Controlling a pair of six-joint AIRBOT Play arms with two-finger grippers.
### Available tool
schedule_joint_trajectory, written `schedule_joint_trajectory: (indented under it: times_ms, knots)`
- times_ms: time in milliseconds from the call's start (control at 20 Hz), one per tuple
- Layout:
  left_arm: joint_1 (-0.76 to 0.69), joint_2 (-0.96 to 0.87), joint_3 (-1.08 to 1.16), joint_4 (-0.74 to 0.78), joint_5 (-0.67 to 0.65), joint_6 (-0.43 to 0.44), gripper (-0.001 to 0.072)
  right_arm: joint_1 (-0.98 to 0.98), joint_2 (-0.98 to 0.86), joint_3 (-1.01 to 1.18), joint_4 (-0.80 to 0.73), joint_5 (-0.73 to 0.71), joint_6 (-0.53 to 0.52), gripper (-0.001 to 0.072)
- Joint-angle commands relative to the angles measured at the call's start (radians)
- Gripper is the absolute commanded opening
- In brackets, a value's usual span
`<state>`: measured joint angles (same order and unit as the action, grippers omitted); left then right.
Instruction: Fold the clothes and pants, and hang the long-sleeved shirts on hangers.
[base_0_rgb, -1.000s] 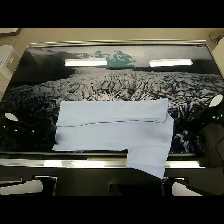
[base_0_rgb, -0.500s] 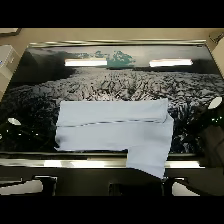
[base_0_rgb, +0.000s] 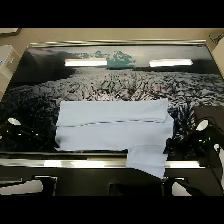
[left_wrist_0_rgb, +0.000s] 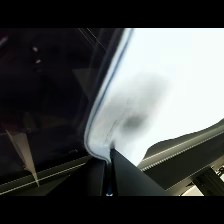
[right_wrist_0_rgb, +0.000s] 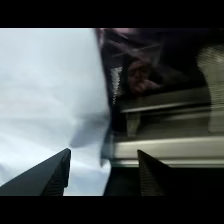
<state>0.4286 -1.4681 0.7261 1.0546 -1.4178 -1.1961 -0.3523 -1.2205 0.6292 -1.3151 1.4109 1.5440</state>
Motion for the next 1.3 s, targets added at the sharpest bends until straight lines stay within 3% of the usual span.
schedule_joint_trajectory:
  times_ms: [0,250,400,450,500,550,800,1000,1250]
  knots:
    - [0.001,0.001,0.000,-0.001,-0.007,0.000,0.0021,0.000,0.006,-0.031,0.079,-0.053,-0.019,0.0513]
    - [0.001,0.001,0.000,-0.001,-0.013,0.000,0.0021,0.000,0.006,-0.055,0.105,-0.023,-0.023,0.0482]
    - [0.001,0.001,0.000,-0.001,-0.028,0.000,0.0021,0.000,0.006,-0.100,0.126,-0.053,-0.023,0.0400]
    - [0.001,0.001,0.000,-0.001,-0.033,0.000,0.0021,0.000,0.006,-0.102,0.121,-0.048,-0.024,0.0279]
    - [0.001,0.001,0.000,-0.001,-0.033,0.000,0.0021,0.000,0.007,-0.101,0.121,-0.036,-0.034,0.0065]
    - [0.001,0.001,0.000,-0.001,-0.037,0.000,0.0021,0.000,0.008,-0.095,0.121,-0.027,-0.037,0.0045]
    - [0.002,0.020,0.124,-0.001,-0.116,0.018,0.0020,0.000,0.009,0.059,0.126,0.034,-0.042,0.0043]
    - [-0.007,0.012,0.300,-0.001,-0.124,-0.080,0.0019,0.003,-0.014,0.280,0.135,0.012,-0.006,0.0040]
    - [-0.060,-0.093,0.496,-0.013,-0.115,-0.157,0.0019,0.003,-0.167,0.485,0.285,-0.085,0.020,0.0040]
